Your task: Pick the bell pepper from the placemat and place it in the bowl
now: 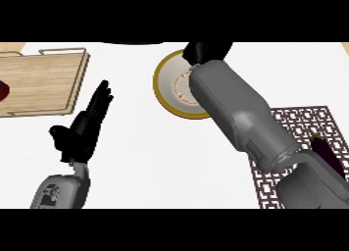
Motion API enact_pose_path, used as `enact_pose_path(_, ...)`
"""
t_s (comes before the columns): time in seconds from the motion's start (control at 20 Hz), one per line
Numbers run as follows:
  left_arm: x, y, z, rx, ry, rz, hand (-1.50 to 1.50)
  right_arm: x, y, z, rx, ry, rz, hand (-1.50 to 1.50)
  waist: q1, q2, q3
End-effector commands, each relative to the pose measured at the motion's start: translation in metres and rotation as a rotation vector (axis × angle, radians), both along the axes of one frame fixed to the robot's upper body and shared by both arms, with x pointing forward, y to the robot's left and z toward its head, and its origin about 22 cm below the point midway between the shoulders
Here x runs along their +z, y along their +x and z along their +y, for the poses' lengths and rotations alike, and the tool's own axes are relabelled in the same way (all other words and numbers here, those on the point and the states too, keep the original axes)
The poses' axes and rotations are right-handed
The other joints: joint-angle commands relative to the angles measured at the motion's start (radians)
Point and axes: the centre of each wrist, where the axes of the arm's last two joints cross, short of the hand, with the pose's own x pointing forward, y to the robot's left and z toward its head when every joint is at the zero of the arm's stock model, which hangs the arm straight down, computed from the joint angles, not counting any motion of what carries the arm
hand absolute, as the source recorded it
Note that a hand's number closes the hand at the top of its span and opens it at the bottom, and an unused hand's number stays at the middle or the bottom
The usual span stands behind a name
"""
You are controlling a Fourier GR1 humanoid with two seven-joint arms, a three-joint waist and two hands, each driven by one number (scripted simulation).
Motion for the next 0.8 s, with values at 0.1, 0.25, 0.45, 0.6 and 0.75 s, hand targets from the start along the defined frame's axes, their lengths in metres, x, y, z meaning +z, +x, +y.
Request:
enact_pose_path(0.1, 0.002, 0.003, 0.002, 0.018, 0.004, -0.001, 0.00, -0.046, -0.007, -0.024, -0.066, 0.249, 0.098, -1.50, -0.007, 0.002, 0.001)
enact_pose_path(0.25, -0.004, -0.010, 0.002, -0.007, -0.011, 0.004, 0.00, -0.048, -0.013, -0.023, 0.029, 0.340, 0.086, -1.50, 0.002, -0.001, 0.001)
enact_pose_path(0.45, 0.004, 0.007, -0.002, 0.005, -0.004, 0.002, 0.00, -0.051, -0.013, -0.031, 0.119, 0.366, -0.024, -1.50, -0.015, 0.000, 0.001)
enact_pose_path(0.6, -0.001, 0.002, -0.001, 0.004, 0.001, -0.007, 0.00, -0.041, -0.013, -0.025, 0.134, 0.383, -0.180, -1.50, -0.008, 0.001, 0.001)
enact_pose_path(0.75, -0.010, -0.006, 0.001, 0.025, 0.010, 0.003, 0.00, -0.025, -0.014, -0.016, 0.147, 0.392, -0.298, -1.50, -0.022, -0.008, 0.001)
